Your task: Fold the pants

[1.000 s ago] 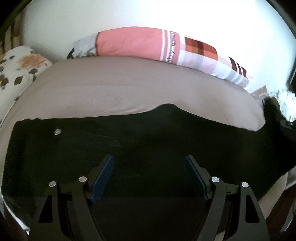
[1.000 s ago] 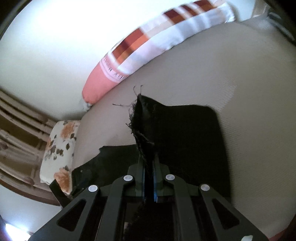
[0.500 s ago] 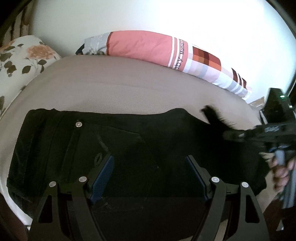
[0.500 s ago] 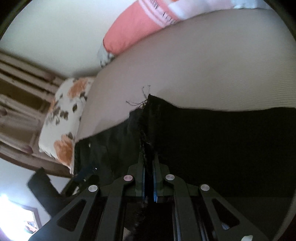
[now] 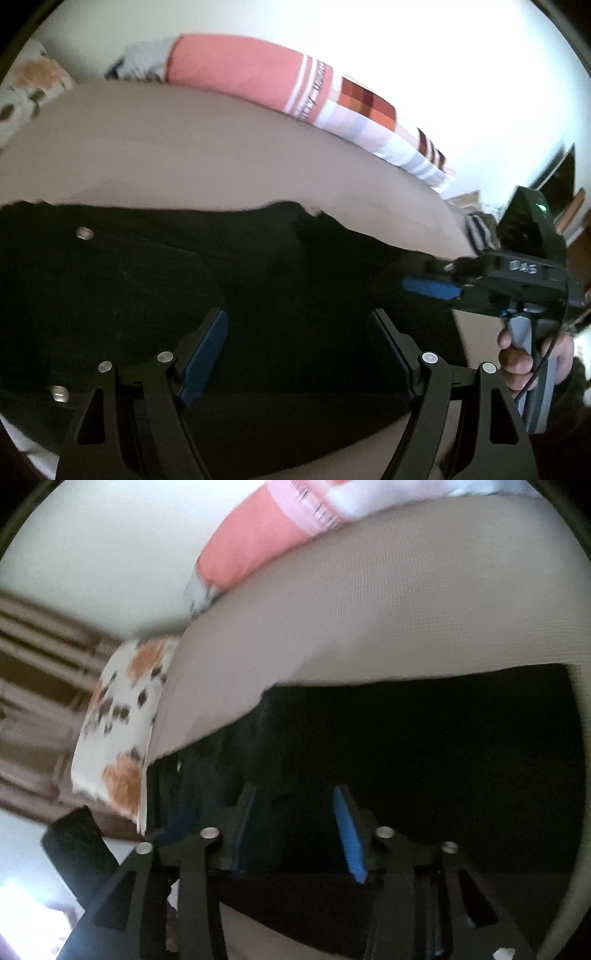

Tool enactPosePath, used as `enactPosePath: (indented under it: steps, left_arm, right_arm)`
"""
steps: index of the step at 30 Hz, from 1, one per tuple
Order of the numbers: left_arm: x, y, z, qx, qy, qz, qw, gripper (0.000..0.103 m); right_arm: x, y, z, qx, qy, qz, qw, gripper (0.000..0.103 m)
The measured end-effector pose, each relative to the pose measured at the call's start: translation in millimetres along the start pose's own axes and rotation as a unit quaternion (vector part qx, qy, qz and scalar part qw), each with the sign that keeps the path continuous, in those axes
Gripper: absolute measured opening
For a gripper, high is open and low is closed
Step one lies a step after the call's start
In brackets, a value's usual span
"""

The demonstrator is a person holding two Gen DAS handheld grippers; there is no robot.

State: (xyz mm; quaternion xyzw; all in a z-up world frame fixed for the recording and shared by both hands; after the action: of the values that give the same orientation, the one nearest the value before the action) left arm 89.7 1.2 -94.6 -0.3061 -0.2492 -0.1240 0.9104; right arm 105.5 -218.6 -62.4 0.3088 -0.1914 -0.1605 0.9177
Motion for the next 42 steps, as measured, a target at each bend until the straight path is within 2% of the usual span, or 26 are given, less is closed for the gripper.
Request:
enactPosePath:
  steps: [4, 6, 10, 13, 14, 22, 24, 25, 26, 28, 32, 37, 42]
  left_arm:
    - [-1.8, -8.8, -17.6, -0.037, 0.05, 0.024, 0.9977, 0.076]
    - [-3.1, -9.9, -29.3, -0.053, 0.083, 0.048, 0.994, 0.072]
    - [-7.9, -9.7, -49.0, -0.056, 0.134, 0.072, 0.9868, 0.049]
    - [-13.0, -8.9, -60.6, -0.058, 0.159, 0.087, 0.9816, 0.04]
    - [-13.4, -8.6, -62.4, -0.058, 0.16, 0.093, 0.981, 0.038]
    - [-15.0, -16.6, -70.9, -0.084, 0.156, 0.111, 0.9779, 0.037]
    - [-18.1, -21.2, -73.0, -0.082, 0.16, 0.103, 0.9783, 0.029]
    - [-20.7, -20.5, -73.8, -0.082, 0.165, 0.102, 0.9776, 0.019]
    - [-24.3, -21.8, -75.8, -0.083, 0.171, 0.104, 0.9762, 0.013]
    - [-29.4, -19.8, -72.5, -0.076, 0.166, 0.101, 0.9779, 0.006]
    - [-32.3, -23.0, -65.3, -0.064, 0.153, 0.098, 0.9813, 0.004]
    - [-39.4, -31.9, -45.3, -0.051, 0.131, 0.069, 0.9876, 0.004]
    - [-47.1, -20.2, -57.6, -0.036, 0.141, 0.081, 0.986, 0.005]
  right_arm:
    - [-5.0, -23.2, 44.1, -0.006, -0.056, -0.059, 0.997, 0.049]
    - [-10.2, -36.3, 57.3, -0.008, -0.079, -0.085, 0.993, 0.05]
    - [-18.2, -56.2, 60.7, 0.003, -0.101, -0.125, 0.987, 0.05]
    - [-18.7, -64.0, 55.3, -0.004, -0.098, -0.122, 0.988, 0.05]
    - [-18.1, -65.5, 53.8, -0.011, -0.097, -0.117, 0.988, 0.05]
    - [-18.1, -74.3, 47.7, -0.005, -0.089, -0.129, 0.988, 0.05]
    - [-17.4, -76.5, 47.4, -0.005, -0.09, -0.134, 0.987, 0.05]
    - [-17.5, -77.7, 47.1, -0.007, -0.089, -0.136, 0.987, 0.05]
    - [-17.7, -79.9, 46.6, -0.009, -0.088, -0.141, 0.986, 0.05]
    - [-17.9, -82.4, 45.9, -0.012, -0.086, -0.145, 0.986, 0.05]
    - [-19.2, -89.8, 45.2, -0.024, -0.083, -0.155, 0.984, 0.05]
    - [-21.0, -98.0, 46.1, -0.036, -0.084, -0.163, 0.982, 0.05]
    - [-27.9, -104.6, 31.3, -0.057, -0.055, -0.166, 0.983, 0.05]
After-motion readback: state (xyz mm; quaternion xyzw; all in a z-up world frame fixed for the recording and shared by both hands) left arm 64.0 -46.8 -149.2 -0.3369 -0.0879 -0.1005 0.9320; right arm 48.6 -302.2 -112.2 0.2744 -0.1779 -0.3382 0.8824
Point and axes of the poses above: each gripper's, at about its wrist camera, not at the fingertips, and z roughly against the way its jaws point, y to its left, x to its top, the point moved 6 cm from there along -z, roughly the way its jaws point, and after that the axes turned 2 degrees about -x, right-handed, at the moved point
